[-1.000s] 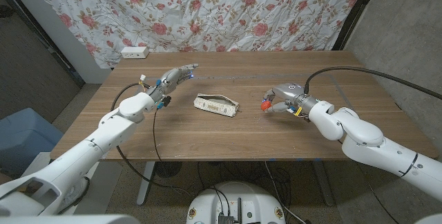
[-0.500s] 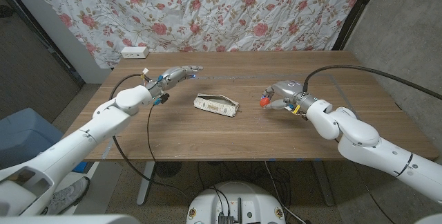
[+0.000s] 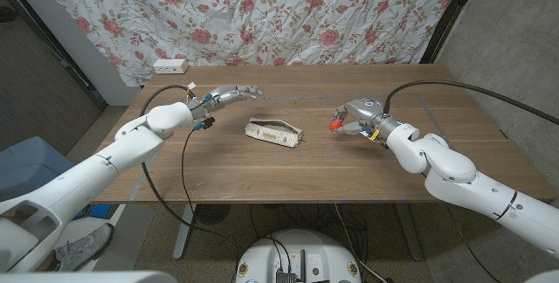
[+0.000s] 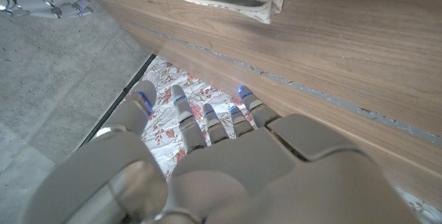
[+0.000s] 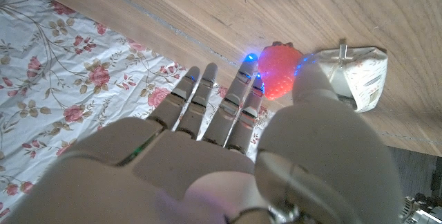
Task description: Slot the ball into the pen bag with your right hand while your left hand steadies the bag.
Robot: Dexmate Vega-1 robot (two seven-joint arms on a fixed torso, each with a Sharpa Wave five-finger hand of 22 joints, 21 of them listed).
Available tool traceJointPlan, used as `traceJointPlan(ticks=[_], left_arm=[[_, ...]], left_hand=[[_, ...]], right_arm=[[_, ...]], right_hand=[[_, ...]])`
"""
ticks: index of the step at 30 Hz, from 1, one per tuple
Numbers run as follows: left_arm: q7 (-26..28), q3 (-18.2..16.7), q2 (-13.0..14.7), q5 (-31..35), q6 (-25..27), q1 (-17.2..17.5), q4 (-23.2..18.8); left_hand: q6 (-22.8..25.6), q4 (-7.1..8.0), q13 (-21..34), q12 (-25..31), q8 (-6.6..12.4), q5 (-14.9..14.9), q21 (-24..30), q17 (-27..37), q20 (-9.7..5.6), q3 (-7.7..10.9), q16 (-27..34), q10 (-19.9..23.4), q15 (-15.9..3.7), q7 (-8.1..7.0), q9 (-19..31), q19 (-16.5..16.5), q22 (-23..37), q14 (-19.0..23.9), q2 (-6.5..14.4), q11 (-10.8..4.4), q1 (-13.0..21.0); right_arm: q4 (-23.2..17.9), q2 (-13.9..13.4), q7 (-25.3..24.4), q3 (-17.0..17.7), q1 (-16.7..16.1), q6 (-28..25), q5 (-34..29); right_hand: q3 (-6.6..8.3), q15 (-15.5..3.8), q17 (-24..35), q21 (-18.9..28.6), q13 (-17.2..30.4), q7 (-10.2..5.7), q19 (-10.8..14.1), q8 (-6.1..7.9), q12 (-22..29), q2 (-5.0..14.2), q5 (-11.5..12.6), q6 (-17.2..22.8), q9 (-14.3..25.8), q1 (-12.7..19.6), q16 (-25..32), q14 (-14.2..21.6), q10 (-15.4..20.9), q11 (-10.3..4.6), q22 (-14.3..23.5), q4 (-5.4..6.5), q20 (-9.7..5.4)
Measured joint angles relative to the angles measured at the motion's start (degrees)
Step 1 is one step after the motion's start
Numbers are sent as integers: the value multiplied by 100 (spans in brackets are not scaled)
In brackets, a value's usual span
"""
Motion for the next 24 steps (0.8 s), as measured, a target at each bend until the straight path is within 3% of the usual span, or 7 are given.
traceJointPlan(ticks=[24], left_arm=[[-606,458,27,1229,-78,-623,-5]], left_hand=[[477,1,0,-22,39,0,0,-1,51,-1,-18,-222,-38,35,28,-153,0,-163,-2,161,409]], right_arm=[[309,173,-120,-130,296,87,18]], right_hand=[[-16,0,27,0,25,-31,0,3,2,-1,-1,31,-5,0,46,0,20,-20,0,16,0]])
